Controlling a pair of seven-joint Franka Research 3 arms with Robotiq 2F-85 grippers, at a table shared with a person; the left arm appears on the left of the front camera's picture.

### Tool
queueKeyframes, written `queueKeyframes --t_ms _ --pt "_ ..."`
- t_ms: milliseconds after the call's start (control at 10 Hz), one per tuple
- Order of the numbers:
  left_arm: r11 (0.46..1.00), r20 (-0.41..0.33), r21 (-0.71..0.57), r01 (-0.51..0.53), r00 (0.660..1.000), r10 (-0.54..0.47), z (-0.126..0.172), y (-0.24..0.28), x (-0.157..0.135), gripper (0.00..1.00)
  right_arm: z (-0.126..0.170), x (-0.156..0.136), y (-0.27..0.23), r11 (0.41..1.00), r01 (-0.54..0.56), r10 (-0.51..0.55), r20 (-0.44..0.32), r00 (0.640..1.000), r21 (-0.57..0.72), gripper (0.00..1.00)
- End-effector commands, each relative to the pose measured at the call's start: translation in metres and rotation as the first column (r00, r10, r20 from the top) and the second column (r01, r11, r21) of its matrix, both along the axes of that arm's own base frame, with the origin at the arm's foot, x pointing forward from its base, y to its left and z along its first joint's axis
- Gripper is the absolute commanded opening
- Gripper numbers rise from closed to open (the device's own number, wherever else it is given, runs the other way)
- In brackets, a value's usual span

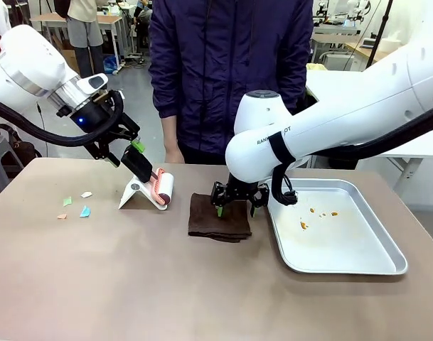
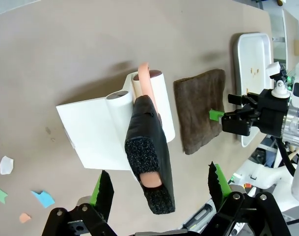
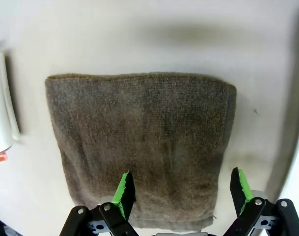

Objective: Clean the surface of the table.
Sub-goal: Hold the Lint Roller with your left hand and the towel with your right hand.

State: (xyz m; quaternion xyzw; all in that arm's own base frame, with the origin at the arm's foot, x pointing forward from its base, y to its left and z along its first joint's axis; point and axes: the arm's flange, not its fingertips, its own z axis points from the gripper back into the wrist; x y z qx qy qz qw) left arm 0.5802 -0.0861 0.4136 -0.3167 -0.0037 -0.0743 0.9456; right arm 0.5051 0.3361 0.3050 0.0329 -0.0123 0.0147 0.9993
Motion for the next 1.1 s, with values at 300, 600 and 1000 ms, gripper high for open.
queueKeyframes --t_ms 300,600,1000 --pt "1.0 0.012 0.005 -0.023 1.0 0.023 -0.0059 -0.0073 0.0076 0.42 -0.002 0.0055 0.0048 0.998 0.047 -0.046 0.022 0.999 -0.035 0.4" --pt "1.0 0.026 0.001 -0.03 0.999 0.03 -0.0051 -0.0082 0.0062 0.0 -0.003 0.0057 0.0059 0.999 0.053 -0.053 0.011 0.999 -0.008 0.35" --pt "1.0 0.035 0.012 -0.026 0.999 0.026 -0.0053 -0.0094 0.0034 0.0 -0.0069 0.0046 0.006 0.999 0.046 -0.046 -0.005 0.999 0.006 0.0"
